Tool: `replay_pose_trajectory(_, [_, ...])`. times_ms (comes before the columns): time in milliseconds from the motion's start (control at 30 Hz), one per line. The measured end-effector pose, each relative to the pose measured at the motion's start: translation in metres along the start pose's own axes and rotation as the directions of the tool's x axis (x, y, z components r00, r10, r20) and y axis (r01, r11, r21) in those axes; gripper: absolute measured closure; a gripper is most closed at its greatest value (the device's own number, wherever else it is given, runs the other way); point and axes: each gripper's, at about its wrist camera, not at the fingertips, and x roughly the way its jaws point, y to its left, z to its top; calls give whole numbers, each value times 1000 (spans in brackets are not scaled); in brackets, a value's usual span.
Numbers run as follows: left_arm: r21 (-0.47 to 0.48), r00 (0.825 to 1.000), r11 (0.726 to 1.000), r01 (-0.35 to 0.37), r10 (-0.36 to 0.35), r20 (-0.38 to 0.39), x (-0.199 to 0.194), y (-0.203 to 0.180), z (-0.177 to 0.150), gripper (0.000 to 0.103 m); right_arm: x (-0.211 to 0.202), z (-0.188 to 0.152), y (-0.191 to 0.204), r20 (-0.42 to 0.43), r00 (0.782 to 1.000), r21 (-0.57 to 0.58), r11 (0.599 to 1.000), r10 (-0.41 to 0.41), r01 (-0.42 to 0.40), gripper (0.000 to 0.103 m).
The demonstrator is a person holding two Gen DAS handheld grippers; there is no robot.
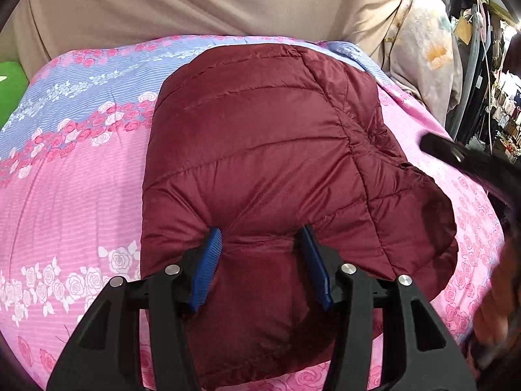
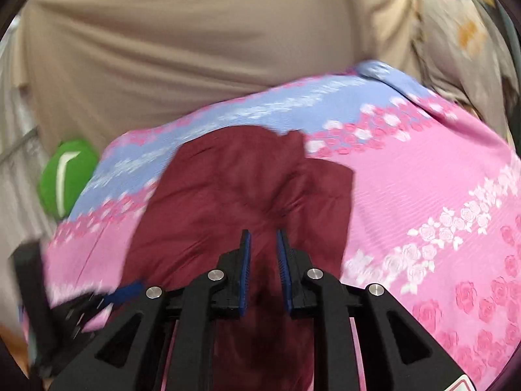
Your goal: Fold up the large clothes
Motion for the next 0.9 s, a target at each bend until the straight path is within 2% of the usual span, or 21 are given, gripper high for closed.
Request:
replay_pose_trajectory(100, [6, 1000, 1000, -10, 10, 3, 1, -1, 0, 54, -4, -19, 14, -65, 998, -59, 998, 20, -24, 85])
replay_pose_trajectory(167, [9, 1000, 1000, -14, 14, 5, 2, -1, -1, 54, 3, -39, 17, -97, 995, -105, 994, -38, 28, 85])
replay_pose_trajectory(233, [12, 1000, 1000, -14, 14, 6, 2, -1, -1, 53, 19, -56, 9, -129, 986, -126, 988, -102, 86, 92])
replay_pose_trajectory(400, [32, 998, 998, -53, 53, 15, 4, -6, -5, 53, 39, -68, 5, -145, 982, -137, 985, -125, 105, 94])
replay_pose_trajectory(467, [4, 999, 1000, -29, 29, 22, -2, -1, -6, 51, 37, -66, 4, -161, 980, -139, 985, -121, 98, 94])
replay_pose_trajectory(533, [-62, 999, 997, 44, -42, 34, -14, 13, -6, 49, 32, -63, 1, -174, 980, -122, 990, -97, 76, 93])
replay_pose_trajectory(567, [-96, 997, 993, 70, -66, 42, -21, 21, -7, 46, 25, -59, -4, -179, 981, -90, 994, -74, 59, 91])
replay_pose_trajectory(633, [-150, 996, 986, 77, -68, 63, -35, 39, -10, 41, 9, -52, -10, -164, 986, -28, 1000, -13, 8, 78])
replay_pose_trajectory(700, [-179, 996, 982, 56, -42, 81, -44, 49, -14, 36, -7, -33, -17, -103, 994, 14, 999, 35, -34, 55])
replay_pose_trajectory(767, [-210, 996, 976, 52, -34, 88, -51, 58, -19, 36, -13, -13, -20, -50, 997, 18, 999, 52, -51, 46])
replay_pose_trajectory(900, [-229, 995, 971, 67, -49, 83, -52, 56, -24, 36, 14, 31, -25, -17, 999, 31, 999, 27, -27, 45])
